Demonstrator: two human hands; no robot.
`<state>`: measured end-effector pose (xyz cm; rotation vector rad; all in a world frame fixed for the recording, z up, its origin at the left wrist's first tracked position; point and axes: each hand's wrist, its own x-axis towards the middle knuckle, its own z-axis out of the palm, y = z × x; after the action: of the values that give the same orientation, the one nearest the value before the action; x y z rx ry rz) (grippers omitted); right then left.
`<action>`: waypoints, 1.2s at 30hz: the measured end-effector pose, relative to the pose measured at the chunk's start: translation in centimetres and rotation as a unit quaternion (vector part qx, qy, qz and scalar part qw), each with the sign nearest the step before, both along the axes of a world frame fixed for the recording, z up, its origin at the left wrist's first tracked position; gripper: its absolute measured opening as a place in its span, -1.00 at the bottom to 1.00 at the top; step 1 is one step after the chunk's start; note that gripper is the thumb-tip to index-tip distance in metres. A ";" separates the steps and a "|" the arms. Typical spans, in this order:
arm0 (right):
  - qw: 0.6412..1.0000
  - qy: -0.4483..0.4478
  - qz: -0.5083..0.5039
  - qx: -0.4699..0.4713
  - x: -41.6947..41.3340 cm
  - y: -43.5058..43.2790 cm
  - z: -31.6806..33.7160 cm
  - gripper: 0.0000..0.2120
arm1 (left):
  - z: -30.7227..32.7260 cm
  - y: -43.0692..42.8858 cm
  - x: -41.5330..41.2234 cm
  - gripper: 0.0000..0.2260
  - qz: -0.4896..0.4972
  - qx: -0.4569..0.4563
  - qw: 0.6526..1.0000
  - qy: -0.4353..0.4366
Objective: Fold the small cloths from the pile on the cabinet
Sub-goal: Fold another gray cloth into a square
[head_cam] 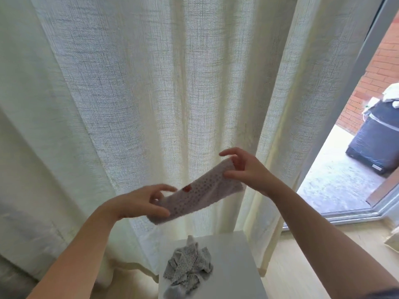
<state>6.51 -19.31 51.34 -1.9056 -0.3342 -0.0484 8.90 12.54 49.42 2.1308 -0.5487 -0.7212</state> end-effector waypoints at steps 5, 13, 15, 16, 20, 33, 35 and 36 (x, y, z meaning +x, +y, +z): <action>0.996 -0.016 0.057 -0.064 0.6 4.3 2.0 -0.59 | -0.3 -6.7 -1.1 -0.72 0.015 -0.105 0.994 -0.018; 0.955 0.060 0.078 -0.281 0.3 1.3 0.5 -0.81 | -0.7 -7.8 -1.1 -0.85 0.099 -0.123 0.982 -0.101; 0.953 0.055 0.061 -0.292 0.0 1.2 -0.4 -0.86 | -1.1 -7.1 -1.1 -0.83 0.089 -0.086 0.988 -0.096; 0.958 0.047 0.051 -0.280 -0.2 1.3 -0.6 -0.87 | -1.2 -7.1 -1.2 -0.85 0.074 -0.076 0.991 -0.085; 0.971 0.010 0.046 -0.236 -0.5 2.4 -0.1 -0.73 | -0.5 -7.6 -2.0 -0.85 0.076 -0.116 0.986 -0.093; 0.993 -0.081 -0.028 -0.082 -0.7 2.6 0.4 -0.73 | 1.8 -6.9 -2.0 -0.86 0.142 -0.169 0.966 -0.133; 0.993 -0.087 -0.029 -0.077 -0.9 2.9 0.5 -0.73 | 1.9 -6.8 -2.2 -0.82 0.134 -0.186 0.964 -0.136; 0.992 -0.095 -0.028 -0.080 -1.0 2.9 0.5 -0.73 | 1.8 -6.8 -2.2 -0.79 0.134 -0.186 0.963 -0.144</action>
<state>5.50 -16.38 51.81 -2.0739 -0.4227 -0.2476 6.70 5.75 51.26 1.9095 -0.4892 -0.1394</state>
